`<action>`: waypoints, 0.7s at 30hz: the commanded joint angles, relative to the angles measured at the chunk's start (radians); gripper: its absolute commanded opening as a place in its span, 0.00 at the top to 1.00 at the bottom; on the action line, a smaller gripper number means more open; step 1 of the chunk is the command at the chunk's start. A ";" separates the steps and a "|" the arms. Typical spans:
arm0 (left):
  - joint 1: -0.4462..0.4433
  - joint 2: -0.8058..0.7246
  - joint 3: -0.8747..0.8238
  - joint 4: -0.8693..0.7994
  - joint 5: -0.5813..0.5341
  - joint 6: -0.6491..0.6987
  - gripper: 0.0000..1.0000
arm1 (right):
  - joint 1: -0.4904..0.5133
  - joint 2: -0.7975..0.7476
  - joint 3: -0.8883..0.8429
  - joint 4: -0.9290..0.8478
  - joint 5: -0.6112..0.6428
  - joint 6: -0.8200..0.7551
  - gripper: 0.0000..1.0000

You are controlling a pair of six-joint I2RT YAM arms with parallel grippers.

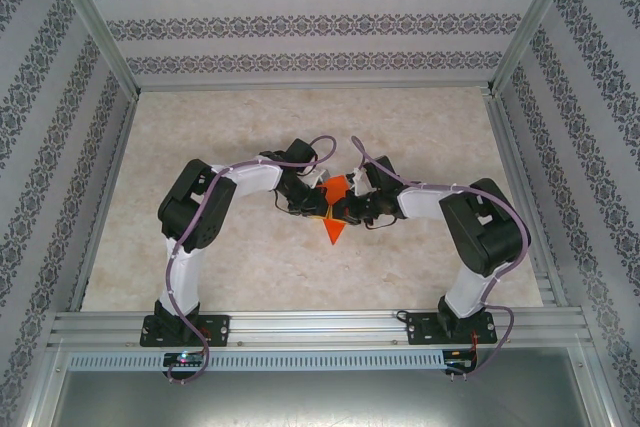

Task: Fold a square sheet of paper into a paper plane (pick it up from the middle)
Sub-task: Third fold the triangle at the center of the table.

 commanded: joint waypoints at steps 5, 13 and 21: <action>-0.010 0.084 -0.010 -0.083 -0.188 0.057 0.94 | -0.012 -0.002 -0.007 -0.059 0.070 -0.036 1.00; -0.013 0.089 -0.006 -0.104 -0.238 0.079 0.94 | -0.030 0.038 -0.001 -0.090 0.112 -0.067 1.00; -0.039 0.113 0.024 -0.143 -0.311 0.104 0.96 | -0.043 0.011 -0.017 -0.087 0.129 -0.065 1.00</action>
